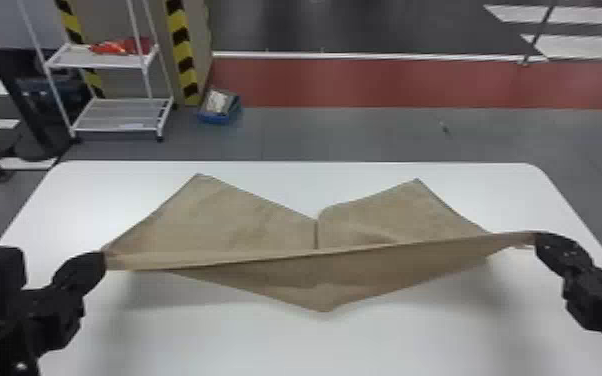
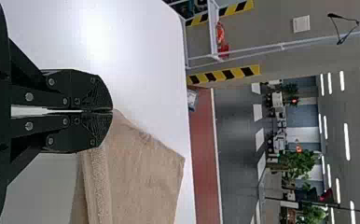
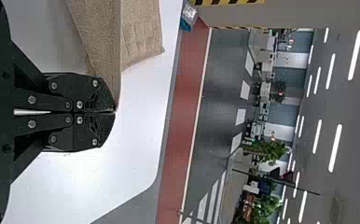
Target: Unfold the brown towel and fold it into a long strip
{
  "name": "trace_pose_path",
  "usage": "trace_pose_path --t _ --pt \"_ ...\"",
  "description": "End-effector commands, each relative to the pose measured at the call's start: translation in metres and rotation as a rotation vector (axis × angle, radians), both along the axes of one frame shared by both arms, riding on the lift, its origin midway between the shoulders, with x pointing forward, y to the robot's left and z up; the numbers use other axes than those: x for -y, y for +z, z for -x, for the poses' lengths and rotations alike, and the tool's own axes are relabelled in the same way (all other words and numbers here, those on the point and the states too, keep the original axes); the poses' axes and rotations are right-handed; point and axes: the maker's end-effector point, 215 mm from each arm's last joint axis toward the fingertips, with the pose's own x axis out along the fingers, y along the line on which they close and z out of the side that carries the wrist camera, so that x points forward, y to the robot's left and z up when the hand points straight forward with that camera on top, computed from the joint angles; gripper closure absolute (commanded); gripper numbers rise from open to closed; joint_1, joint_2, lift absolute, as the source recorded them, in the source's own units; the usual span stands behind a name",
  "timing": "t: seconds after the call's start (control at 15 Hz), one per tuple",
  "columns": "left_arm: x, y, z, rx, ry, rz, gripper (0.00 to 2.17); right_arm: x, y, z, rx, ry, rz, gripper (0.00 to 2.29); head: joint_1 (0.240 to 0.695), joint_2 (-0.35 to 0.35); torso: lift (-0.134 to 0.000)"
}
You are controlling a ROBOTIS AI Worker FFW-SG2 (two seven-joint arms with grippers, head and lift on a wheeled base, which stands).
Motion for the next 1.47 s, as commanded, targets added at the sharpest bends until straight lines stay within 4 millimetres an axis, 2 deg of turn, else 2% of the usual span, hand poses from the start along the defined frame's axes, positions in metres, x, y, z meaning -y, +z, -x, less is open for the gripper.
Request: trace_pose_path --t 0.0,0.07,0.2,0.27,0.4,0.53,0.8,1.0,1.07,1.2,1.27,1.33,1.4 --pt "0.028 -0.005 0.017 -0.023 -0.033 0.016 1.10 0.002 0.005 0.021 0.009 -0.013 -0.012 1.60 0.695 -0.050 -0.125" --pt "0.045 -0.004 0.019 -0.021 -0.058 0.030 1.10 -0.003 0.004 0.031 0.000 -0.007 -0.016 1.60 0.695 -0.083 -0.125" --pt "0.072 -0.017 0.025 -0.051 -0.081 0.056 1.10 -0.015 -0.005 0.055 -0.027 -0.009 -0.018 1.60 0.695 -0.113 -0.125" --pt "0.083 -0.028 0.031 -0.083 -0.096 0.050 1.10 -0.016 -0.011 0.065 -0.047 -0.014 -0.013 1.60 0.695 -0.125 -0.125" --pt "0.094 -0.031 0.032 -0.085 -0.114 0.021 1.10 -0.011 -0.026 0.081 -0.094 -0.030 -0.004 1.60 0.695 -0.147 -0.125" --pt "0.089 -0.030 0.029 -0.085 -0.107 0.002 1.10 0.009 -0.031 0.084 -0.105 -0.063 0.009 1.60 0.695 -0.186 -0.125" --pt "0.072 -0.019 0.015 -0.079 -0.076 -0.015 1.10 0.030 -0.021 0.068 -0.094 -0.109 0.000 1.60 0.695 -0.217 -0.125" --pt "0.069 0.016 -0.017 -0.024 -0.066 0.032 1.10 0.030 0.010 0.033 -0.029 -0.110 -0.008 1.60 0.695 -0.212 -0.125" --pt "0.068 0.034 -0.033 0.016 -0.058 0.042 1.10 0.033 0.018 0.018 -0.018 -0.117 -0.017 1.60 0.695 -0.208 -0.125" --pt "0.061 0.072 -0.068 0.092 -0.033 0.067 1.10 0.029 0.044 -0.020 0.036 -0.095 -0.026 1.60 0.695 -0.188 -0.125" --pt "0.059 0.087 -0.087 0.119 -0.032 0.084 1.10 0.020 0.056 -0.043 0.065 -0.064 -0.046 1.60 0.695 -0.180 -0.125" --pt "0.053 0.103 -0.113 0.150 -0.011 0.094 1.23 0.011 0.072 -0.071 0.108 -0.020 -0.070 1.60 0.695 -0.170 -0.125" --pt "0.051 0.117 -0.137 0.173 0.008 0.095 1.26 0.001 0.083 -0.092 0.128 0.007 -0.077 1.60 0.695 -0.158 -0.125"
